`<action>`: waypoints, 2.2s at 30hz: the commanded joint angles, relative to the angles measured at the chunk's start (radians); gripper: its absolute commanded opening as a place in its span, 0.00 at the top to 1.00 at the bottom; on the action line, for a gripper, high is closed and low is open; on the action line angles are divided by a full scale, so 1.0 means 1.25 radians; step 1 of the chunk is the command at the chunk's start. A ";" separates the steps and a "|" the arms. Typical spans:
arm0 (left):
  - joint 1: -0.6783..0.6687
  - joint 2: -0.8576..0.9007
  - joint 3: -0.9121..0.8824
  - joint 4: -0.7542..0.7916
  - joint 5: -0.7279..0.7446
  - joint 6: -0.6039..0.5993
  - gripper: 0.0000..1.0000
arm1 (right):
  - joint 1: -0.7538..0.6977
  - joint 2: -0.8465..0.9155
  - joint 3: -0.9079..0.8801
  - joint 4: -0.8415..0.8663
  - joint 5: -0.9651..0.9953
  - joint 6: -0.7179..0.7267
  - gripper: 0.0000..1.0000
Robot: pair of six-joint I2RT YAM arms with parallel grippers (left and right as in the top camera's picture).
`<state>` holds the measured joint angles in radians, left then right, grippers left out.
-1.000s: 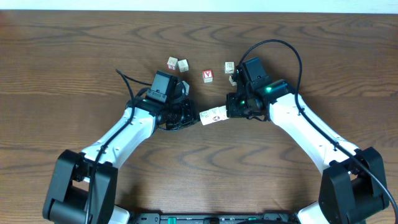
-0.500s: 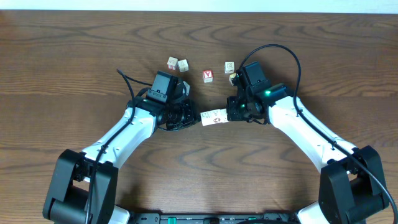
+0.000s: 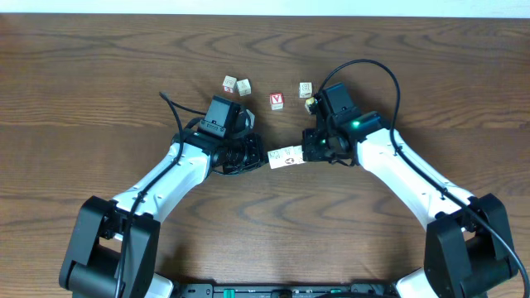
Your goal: Lift 3 blocks
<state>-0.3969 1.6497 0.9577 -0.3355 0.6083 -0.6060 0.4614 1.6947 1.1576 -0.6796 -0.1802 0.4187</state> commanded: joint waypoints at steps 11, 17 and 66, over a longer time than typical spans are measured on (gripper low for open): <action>-0.052 0.041 0.036 0.034 0.112 -0.001 0.93 | 0.084 0.006 -0.020 0.042 -0.164 0.025 0.99; -0.052 0.041 0.036 0.040 0.112 -0.001 0.93 | 0.083 0.006 -0.060 0.085 -0.164 0.036 0.99; -0.085 0.121 0.036 0.062 0.078 -0.008 0.93 | 0.117 0.075 -0.101 0.182 -0.149 0.086 0.99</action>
<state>-0.4511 1.8095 0.9577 -0.3099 0.5407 -0.6220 0.5140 1.7695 1.0195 -0.4793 -0.0746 0.4969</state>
